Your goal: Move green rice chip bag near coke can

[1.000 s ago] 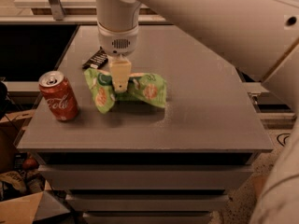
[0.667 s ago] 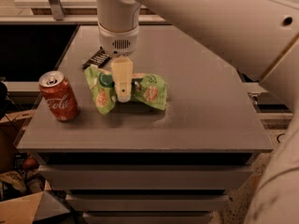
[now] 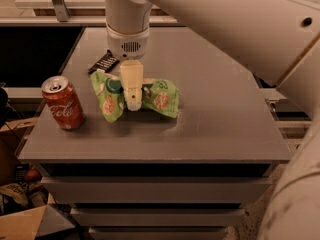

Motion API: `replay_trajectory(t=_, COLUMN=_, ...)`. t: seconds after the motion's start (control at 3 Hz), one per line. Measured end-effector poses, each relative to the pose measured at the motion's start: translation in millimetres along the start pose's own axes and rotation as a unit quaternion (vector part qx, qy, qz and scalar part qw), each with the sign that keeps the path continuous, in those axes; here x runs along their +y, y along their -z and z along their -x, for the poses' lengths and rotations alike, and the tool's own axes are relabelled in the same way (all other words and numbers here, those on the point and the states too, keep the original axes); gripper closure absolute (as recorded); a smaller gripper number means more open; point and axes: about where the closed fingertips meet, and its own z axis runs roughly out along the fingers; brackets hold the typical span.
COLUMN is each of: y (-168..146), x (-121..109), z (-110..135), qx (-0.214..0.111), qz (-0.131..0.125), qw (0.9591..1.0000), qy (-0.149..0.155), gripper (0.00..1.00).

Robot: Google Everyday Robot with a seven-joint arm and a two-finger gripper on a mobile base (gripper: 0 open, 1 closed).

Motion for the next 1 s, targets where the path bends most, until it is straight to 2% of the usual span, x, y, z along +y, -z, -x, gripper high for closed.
replay_trajectory(t=1.0, y=8.6, x=6.4, z=-2.3, qx=-0.028, qz=0.003, qw=0.9996, qy=0.009, gripper=0.0)
